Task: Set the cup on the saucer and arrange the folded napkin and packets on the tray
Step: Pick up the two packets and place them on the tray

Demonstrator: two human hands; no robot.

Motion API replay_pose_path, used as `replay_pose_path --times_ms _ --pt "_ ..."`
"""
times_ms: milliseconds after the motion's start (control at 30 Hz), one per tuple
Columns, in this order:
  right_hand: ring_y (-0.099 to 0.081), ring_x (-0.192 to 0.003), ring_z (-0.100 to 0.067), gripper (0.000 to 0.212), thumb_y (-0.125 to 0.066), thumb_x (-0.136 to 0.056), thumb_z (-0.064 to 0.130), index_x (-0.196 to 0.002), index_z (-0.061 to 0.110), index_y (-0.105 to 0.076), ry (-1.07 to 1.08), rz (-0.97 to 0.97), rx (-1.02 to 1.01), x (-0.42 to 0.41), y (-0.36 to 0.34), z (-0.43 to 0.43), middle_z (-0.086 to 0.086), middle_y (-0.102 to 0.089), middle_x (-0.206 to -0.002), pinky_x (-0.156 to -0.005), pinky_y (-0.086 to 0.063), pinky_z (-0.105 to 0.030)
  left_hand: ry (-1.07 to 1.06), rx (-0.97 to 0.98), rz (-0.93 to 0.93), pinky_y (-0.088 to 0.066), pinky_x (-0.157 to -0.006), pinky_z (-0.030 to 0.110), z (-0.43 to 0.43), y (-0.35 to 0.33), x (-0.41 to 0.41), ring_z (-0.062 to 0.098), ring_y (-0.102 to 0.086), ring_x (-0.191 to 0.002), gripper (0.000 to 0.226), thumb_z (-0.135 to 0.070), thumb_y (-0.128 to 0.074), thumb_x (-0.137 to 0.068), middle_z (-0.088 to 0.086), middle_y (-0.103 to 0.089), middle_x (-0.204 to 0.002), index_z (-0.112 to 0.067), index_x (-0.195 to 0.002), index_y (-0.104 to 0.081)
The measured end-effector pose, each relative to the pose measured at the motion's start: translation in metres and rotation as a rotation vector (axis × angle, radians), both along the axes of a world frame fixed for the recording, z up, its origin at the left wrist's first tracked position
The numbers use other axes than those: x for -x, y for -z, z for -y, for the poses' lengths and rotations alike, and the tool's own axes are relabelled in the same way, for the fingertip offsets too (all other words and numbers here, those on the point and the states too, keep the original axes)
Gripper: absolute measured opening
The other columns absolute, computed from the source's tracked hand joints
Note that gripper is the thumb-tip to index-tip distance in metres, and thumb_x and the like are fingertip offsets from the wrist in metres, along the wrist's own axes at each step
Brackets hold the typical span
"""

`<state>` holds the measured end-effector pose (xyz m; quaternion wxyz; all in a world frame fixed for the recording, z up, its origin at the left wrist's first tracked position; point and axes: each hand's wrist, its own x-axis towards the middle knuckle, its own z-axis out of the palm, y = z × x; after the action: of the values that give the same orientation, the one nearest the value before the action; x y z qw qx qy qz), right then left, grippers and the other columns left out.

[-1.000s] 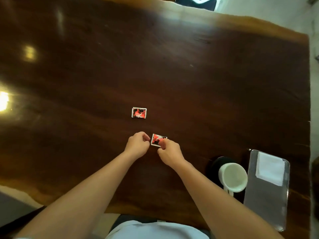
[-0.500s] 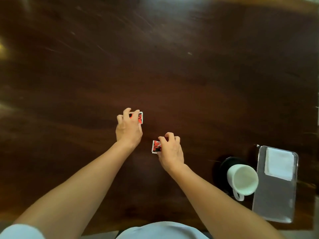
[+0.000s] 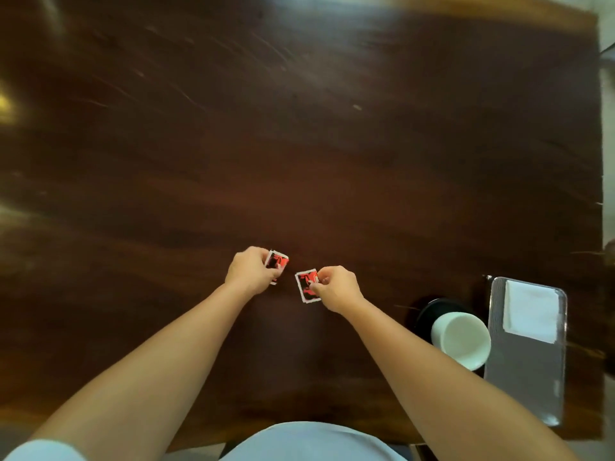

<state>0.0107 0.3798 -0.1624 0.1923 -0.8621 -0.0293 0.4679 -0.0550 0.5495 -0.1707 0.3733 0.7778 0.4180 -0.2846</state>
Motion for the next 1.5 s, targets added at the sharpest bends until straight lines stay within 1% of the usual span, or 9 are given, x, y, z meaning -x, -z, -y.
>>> replay_pose_path --times_ms 67,200,467,633,867,1100,1233,1333,1500 --pt "-0.062 -0.076 -0.014 0.005 -0.068 -0.094 0.022 -0.091 0.018 -0.069 0.220 -0.106 -0.081 0.002 -0.007 0.010 -0.004 -0.070 -0.093 -0.063 -0.051 -0.028 -0.113 0.145 0.029 -0.059 -0.082 0.036 0.014 -0.007 0.009 0.016 -0.072 -0.091 0.022 -0.028 -0.078 -0.085 0.001 -0.077 -0.099 -0.022 -0.105 -0.075" --pt "-0.064 -0.075 -0.013 0.019 -0.068 -0.094 0.019 -0.112 0.016 -0.068 0.487 -0.250 -0.198 0.017 -0.027 0.033 -0.007 -0.071 -0.099 -0.060 -0.052 -0.027 -0.254 0.345 0.053 -0.060 -0.075 0.036 0.044 -0.030 0.021 0.018 -0.074 -0.088 0.021 -0.018 -0.071 -0.091 0.003 -0.076 -0.096 -0.019 -0.112 -0.072" --pt "-0.066 -0.077 -0.012 0.019 -0.077 -0.087 0.020 -0.102 0.021 -0.066 0.433 -0.129 -0.263 0.034 -0.057 0.080 -0.003 -0.071 -0.094 -0.064 -0.056 -0.026 -0.272 0.619 0.080 -0.055 -0.076 0.036 0.090 -0.066 0.036 0.022 -0.071 -0.101 0.031 -0.006 -0.050 -0.100 0.010 -0.074 -0.111 -0.015 -0.128 -0.063" --pt "-0.067 -0.084 -0.013 0.029 -0.078 -0.085 0.026 -0.112 0.020 -0.071 0.330 -0.087 -0.313 0.033 -0.076 0.114 0.001 -0.073 -0.098 -0.064 -0.054 -0.024 -0.233 0.693 0.125 -0.057 -0.083 0.038 0.123 -0.086 0.041 0.024 -0.069 -0.107 0.033 -0.005 -0.053 -0.098 0.010 -0.071 -0.117 -0.015 -0.128 -0.062" --pt "-0.065 -0.081 -0.012 0.021 -0.078 -0.086 0.027 -0.102 0.017 -0.070 0.338 -0.123 -0.400 0.022 -0.093 0.189 -0.002 -0.072 -0.095 -0.062 -0.052 -0.024 -0.231 0.671 0.280 -0.060 -0.088 0.036 0.207 -0.107 0.039 0.020 -0.074 -0.101 0.025 -0.011 -0.069 -0.091 0.007 -0.073 -0.114 -0.015 -0.116 -0.069" --pt "-0.070 -0.093 -0.018 0.022 -0.079 -0.085 0.013 -0.106 0.013 -0.073 0.383 -0.180 -0.531 -0.005 -0.109 0.288 -0.007 -0.074 -0.102 -0.065 -0.056 -0.027 -0.249 0.642 0.361 -0.062 -0.085 0.037 0.306 -0.118 0.017 0.021 -0.075 -0.098 0.027 -0.006 -0.069 -0.090 0.012 -0.073 -0.113 -0.007 -0.117 -0.069" --pt "-0.072 -0.094 -0.022 0.019 -0.074 -0.087 0.004 -0.104 0.013 -0.075 0.480 -0.206 -0.620 -0.018 -0.113 0.342 -0.009 -0.076 -0.102 -0.075 -0.059 -0.033 -0.188 0.665 0.386 -0.061 -0.087 0.039 0.353 -0.121 -0.003 0.022 -0.075 -0.099 0.022 -0.004 -0.068 -0.091 0.013 -0.075 -0.110 -0.007 -0.112 -0.071" --pt "-0.073 -0.097 -0.027 0.019 -0.072 -0.088 0.003 -0.107 0.008 -0.074 0.593 -0.261 -0.672 -0.025 -0.114 0.376 -0.011 -0.076 -0.104 -0.073 -0.060 -0.032 -0.173 0.700 0.383 -0.061 -0.087 0.041 0.383 -0.125 -0.016 0.026 -0.075 -0.099 0.022 -0.002 -0.067 -0.091 0.017 -0.074 -0.111 -0.006 -0.112 -0.071" --pt "-0.075 -0.094 -0.028 0.027 -0.070 -0.089 0.001 -0.116 0.003 -0.069 0.776 -0.318 -0.732 -0.031 -0.110 0.417 -0.017 -0.075 -0.110 -0.073 -0.059 -0.032 -0.222 0.792 0.369 -0.063 -0.075 0.032 0.417 -0.126 -0.032 0.026 -0.072 -0.102 0.027 0.001 -0.061 -0.095 0.019 -0.070 -0.115 -0.001 -0.121 -0.065"
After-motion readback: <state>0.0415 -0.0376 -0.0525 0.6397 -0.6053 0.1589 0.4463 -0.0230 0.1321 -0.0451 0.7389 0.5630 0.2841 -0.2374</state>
